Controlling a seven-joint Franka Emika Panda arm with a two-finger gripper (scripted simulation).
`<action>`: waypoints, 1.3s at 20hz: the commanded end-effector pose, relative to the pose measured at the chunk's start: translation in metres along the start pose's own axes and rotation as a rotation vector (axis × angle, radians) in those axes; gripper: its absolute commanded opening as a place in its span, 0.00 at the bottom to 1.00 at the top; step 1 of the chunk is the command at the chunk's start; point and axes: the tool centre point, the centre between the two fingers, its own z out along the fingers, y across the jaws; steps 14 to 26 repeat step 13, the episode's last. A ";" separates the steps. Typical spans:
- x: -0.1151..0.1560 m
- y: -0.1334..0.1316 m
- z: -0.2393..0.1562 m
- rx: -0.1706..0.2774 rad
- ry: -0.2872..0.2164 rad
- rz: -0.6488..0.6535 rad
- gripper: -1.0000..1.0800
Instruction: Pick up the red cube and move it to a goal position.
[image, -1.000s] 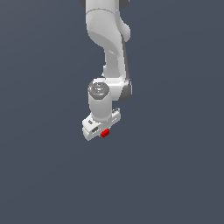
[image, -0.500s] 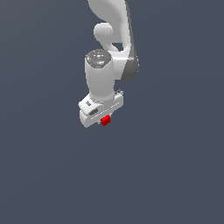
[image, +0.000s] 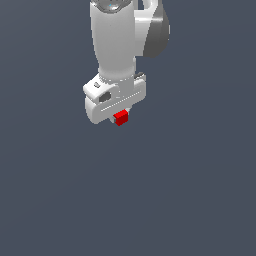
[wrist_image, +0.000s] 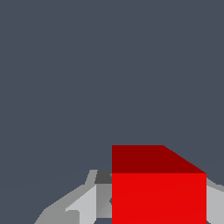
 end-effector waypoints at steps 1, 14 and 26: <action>0.000 -0.002 -0.020 0.001 -0.001 0.000 0.00; 0.001 -0.004 -0.061 0.001 -0.001 0.001 0.00; 0.001 -0.004 -0.061 0.001 -0.001 0.001 0.00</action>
